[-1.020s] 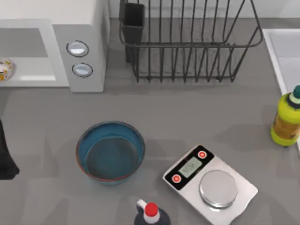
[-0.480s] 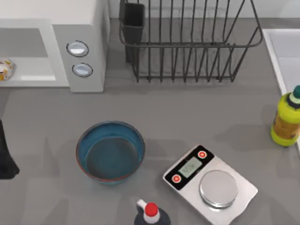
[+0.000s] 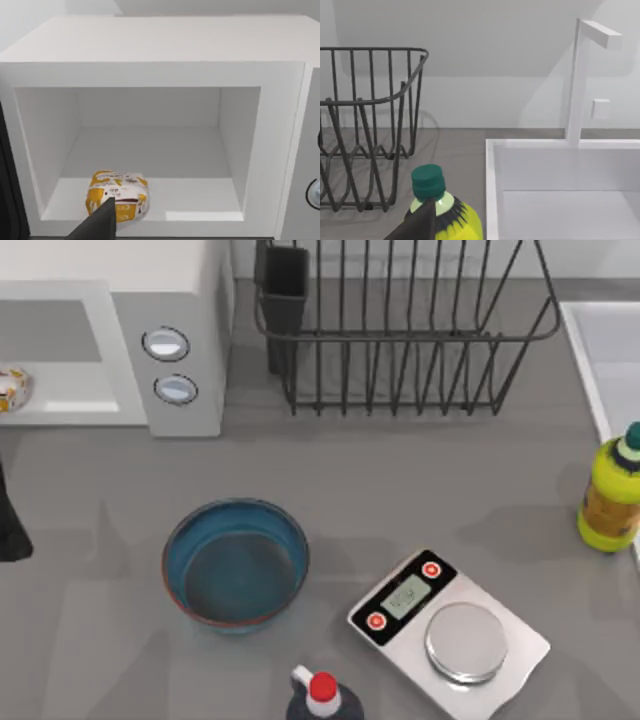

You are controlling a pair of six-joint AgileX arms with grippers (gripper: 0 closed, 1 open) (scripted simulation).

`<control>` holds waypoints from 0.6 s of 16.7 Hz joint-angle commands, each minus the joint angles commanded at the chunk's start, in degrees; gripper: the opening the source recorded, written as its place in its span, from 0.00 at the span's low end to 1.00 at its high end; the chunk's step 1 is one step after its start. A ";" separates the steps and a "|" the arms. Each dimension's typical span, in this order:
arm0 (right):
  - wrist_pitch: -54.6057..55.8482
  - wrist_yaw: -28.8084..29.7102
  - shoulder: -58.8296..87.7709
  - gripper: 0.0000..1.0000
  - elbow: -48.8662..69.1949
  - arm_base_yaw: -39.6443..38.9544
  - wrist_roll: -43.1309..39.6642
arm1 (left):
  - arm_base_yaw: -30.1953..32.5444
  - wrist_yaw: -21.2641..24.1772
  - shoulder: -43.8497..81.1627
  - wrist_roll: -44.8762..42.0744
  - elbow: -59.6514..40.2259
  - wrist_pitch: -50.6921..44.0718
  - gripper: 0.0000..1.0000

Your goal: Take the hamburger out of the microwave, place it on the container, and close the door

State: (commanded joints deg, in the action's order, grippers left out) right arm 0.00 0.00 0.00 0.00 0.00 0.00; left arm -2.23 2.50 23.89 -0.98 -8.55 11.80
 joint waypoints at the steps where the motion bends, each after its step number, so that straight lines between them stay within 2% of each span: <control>1: 0.00 0.00 0.00 1.00 0.00 0.00 0.00 | -0.45 0.50 4.78 -0.20 -1.71 2.36 1.00; 10: 0.00 0.00 0.00 1.00 0.00 0.00 0.00 | -5.23 5.88 56.10 -2.31 -20.09 27.72 1.00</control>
State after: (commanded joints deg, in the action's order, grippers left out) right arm 0.00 0.00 0.00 0.00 0.00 0.00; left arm -7.45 8.39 80.00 -3.29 -28.64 39.52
